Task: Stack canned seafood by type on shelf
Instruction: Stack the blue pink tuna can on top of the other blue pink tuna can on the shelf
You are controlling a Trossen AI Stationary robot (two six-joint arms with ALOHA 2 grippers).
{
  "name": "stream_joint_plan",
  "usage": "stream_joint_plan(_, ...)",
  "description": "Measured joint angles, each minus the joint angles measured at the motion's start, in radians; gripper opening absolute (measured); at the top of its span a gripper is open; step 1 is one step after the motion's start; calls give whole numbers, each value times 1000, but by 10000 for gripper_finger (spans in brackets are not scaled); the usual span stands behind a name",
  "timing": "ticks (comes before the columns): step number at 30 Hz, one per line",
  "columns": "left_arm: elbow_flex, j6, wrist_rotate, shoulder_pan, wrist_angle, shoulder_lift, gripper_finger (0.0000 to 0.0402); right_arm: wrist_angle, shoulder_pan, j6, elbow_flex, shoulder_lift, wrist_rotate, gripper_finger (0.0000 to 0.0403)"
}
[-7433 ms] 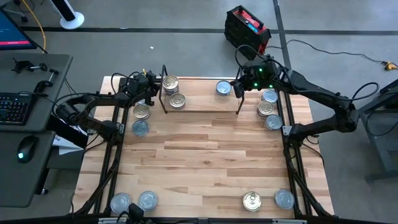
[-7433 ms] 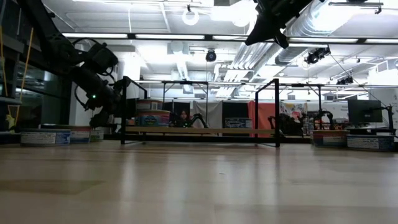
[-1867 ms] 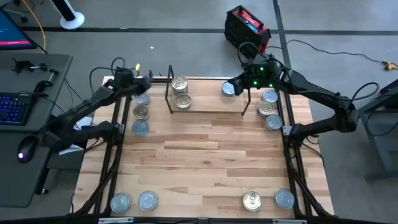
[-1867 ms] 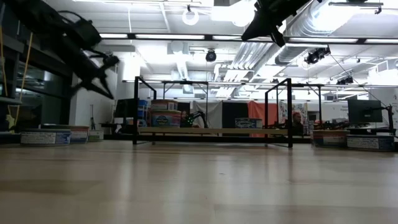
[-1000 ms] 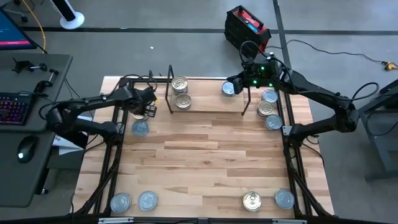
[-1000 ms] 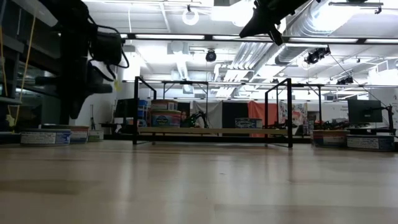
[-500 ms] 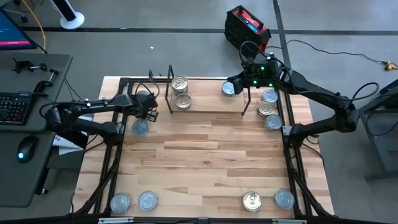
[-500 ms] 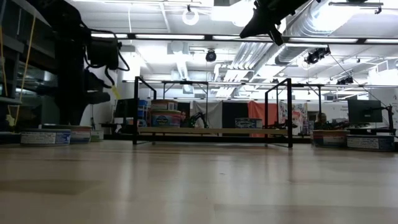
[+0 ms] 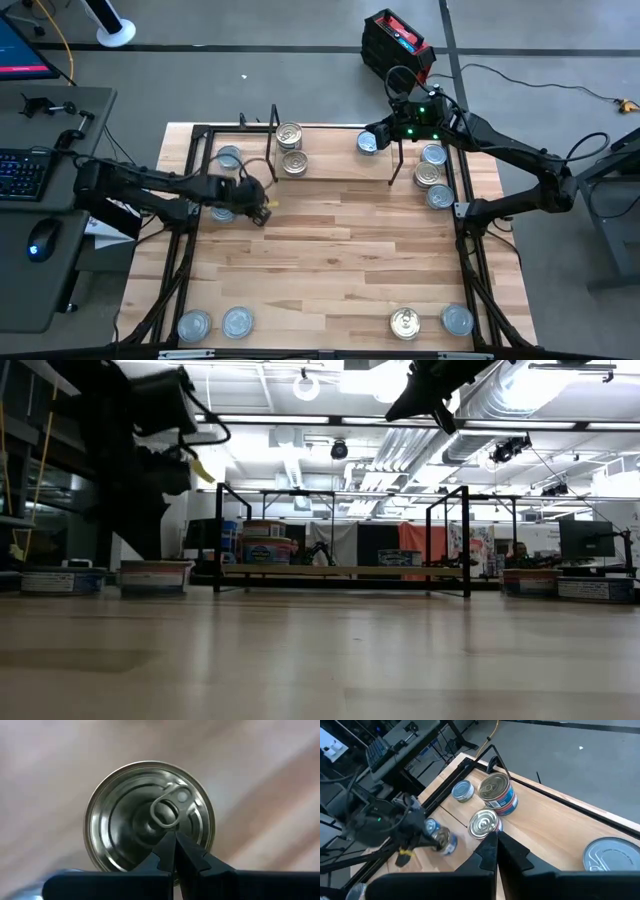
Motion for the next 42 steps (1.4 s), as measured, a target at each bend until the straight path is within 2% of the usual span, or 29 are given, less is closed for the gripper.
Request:
stream_joint_plan(5, 2, -86, -11, -153, 82, 44, 0, 0, 0, 43, 0, 0, -14, 0)
stream_joint_plan(10, 3, -103, -11, -269, 314, 143, 0, -18, 33, 73, 0, 0, -71, 0)
stream_joint_plan(13, 3, -97, -5, -304, 520, 233, 0, -74, 94, 80, 0, 0, -73, 0)
stream_joint_plan(18, 21, -91, 37, -334, 836, 395, 0, -264, 236, 131, -15, 0, -43, 0)
stream_joint_plan(20, 65, -65, 67, -339, 878, 455, 0, -314, 298, 181, -54, 0, -39, 0)
stream_joint_plan(23, 168, 14, 115, -339, 857, 530, 0, -330, 392, 272, -150, 0, -47, 0)
stream_joint_plan(26, 275, 112, 126, -330, 750, 556, 0, -206, 479, 380, -297, 1, -60, 0)
stream_joint_plan(29, 358, 230, 124, -313, 631, 528, 0, 55, 554, 459, -450, 2, -64, 0)
stream_joint_plan(32, 377, 354, 114, -300, 558, 462, 0, 376, 606, 511, -589, 8, -36, 0)
stream_joint_plan(34, 347, 391, 114, -296, 528, 422, 0, 515, 633, 521, -645, 34, -9, 0)
stream_joint_plan(37, 264, 376, 114, -299, 595, 365, 0, 538, 671, 456, -659, 99, 15, 0)
stream_joint_plan(42, 125, 317, 113, -320, 776, 366, 0, 538, 715, 242, -561, 284, 21, 0)
